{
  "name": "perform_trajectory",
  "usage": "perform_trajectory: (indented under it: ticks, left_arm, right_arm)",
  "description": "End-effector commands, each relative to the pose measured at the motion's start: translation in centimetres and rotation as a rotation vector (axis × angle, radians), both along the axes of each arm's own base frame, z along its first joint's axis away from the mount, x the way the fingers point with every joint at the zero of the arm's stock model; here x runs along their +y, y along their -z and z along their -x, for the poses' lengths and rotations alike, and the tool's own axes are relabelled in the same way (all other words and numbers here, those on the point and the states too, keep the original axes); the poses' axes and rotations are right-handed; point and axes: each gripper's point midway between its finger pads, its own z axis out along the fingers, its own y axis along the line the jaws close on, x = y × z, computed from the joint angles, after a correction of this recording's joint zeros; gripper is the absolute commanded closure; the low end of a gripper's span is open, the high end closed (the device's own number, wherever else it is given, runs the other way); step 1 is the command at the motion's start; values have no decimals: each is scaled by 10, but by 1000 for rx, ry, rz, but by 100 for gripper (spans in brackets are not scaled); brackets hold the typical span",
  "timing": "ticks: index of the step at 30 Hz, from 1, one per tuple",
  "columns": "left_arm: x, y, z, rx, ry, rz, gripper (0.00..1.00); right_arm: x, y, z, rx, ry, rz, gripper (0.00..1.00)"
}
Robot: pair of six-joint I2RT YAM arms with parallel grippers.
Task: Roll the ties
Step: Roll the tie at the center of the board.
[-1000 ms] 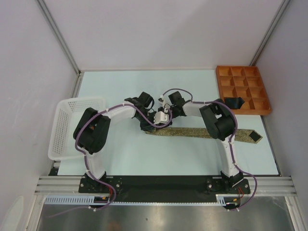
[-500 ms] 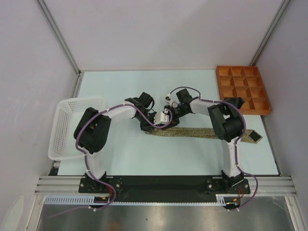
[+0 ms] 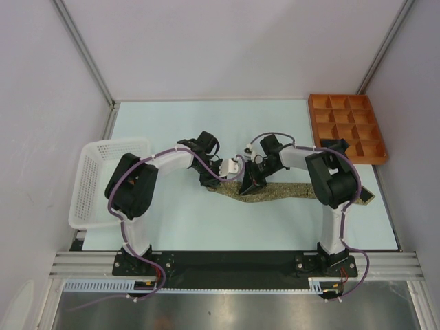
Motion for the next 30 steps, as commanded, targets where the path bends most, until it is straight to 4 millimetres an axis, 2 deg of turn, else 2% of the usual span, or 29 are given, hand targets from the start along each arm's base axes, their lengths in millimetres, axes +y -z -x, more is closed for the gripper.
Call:
perform_trajectory:
  ticks: [1, 2, 6, 8, 11, 19, 24, 28, 30]
  left_arm:
    - [2, -3, -1, 9, -14, 6, 74]
    - [2, -3, -2, 7, -13, 7, 74]
    - [2, -3, -3, 7, -16, 6, 74]
    - [2, -3, -4, 7, -20, 8, 73]
    - [1, -5, -5, 2, -19, 9, 74]
    - [3, -5, -4, 5, -20, 7, 73]
    - [5, -3, -3, 6, -20, 4, 73]
    - [4, -3, -2, 9, -19, 3, 73]
    - [4, -4, -2, 8, -22, 4, 73]
  right_arm:
    - [-2, -39, -10, -153, 33, -62, 74]
    - [-4, -39, -13, -183, 24, -50, 66]
    - [-5, -34, -23, -241, -28, -6, 60]
    - [-6, -25, -30, -283, -66, 23, 56]
    - [-11, -13, -32, -296, -103, 61, 55]
    - [-21, -6, -15, -309, -195, 92, 54]
    - [-21, -19, -9, -326, -219, 49, 43]
    - [-19, -22, -10, -338, -232, 27, 44]
    - [-21, -17, -7, -333, -258, 32, 51]
